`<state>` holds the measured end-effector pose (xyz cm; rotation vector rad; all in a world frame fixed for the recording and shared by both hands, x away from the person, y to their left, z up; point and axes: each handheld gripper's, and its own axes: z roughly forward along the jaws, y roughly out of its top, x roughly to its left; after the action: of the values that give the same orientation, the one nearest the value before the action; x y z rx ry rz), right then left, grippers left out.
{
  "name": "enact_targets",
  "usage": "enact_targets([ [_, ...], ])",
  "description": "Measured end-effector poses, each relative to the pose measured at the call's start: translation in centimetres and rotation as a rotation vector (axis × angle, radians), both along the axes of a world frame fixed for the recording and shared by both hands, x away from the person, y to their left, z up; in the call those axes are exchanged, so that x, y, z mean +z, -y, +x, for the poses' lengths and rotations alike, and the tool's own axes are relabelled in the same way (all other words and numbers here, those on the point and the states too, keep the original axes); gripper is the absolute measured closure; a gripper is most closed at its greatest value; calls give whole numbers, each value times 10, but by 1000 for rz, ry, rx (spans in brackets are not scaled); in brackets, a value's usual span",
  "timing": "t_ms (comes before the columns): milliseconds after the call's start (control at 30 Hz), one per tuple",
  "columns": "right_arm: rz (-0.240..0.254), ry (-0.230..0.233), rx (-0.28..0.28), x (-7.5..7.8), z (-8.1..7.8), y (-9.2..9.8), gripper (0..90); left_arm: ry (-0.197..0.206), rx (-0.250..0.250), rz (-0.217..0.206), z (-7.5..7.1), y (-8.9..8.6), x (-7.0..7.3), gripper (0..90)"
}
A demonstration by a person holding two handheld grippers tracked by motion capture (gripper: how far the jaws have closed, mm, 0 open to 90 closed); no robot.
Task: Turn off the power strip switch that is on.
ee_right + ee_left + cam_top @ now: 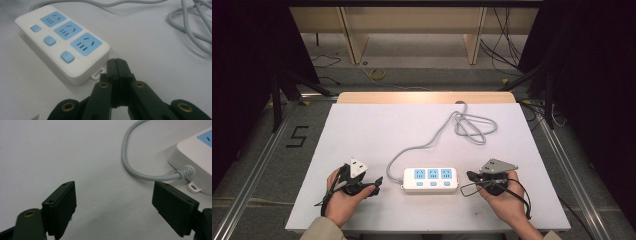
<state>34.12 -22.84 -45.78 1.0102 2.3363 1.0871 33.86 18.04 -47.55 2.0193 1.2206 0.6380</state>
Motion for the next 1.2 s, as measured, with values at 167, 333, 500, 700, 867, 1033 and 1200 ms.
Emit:
enact_targets([
  [167,0,-1,2,0,0,-1,900,2,0,2,0,0,0,193],
  [333,0,0,4,0,0,-2,900,2,0,3,0,0,0,193],
  [500,0,1,8,1,0,-4,900,4,0,5,0,0,0,193],
  [700,-4,4,13,2,1,-6,900,4,-1,5,0,0,0,193],
  [867,-4,3,16,2,1,-8,900,5,-1,5,0,0,0,194],
  [1033,-2,2,17,2,2,-9,900,5,-2,6,0,0,0,194],
  [1200,-4,0,24,2,2,-11,900,4,-1,3,0,0,0,194],
])
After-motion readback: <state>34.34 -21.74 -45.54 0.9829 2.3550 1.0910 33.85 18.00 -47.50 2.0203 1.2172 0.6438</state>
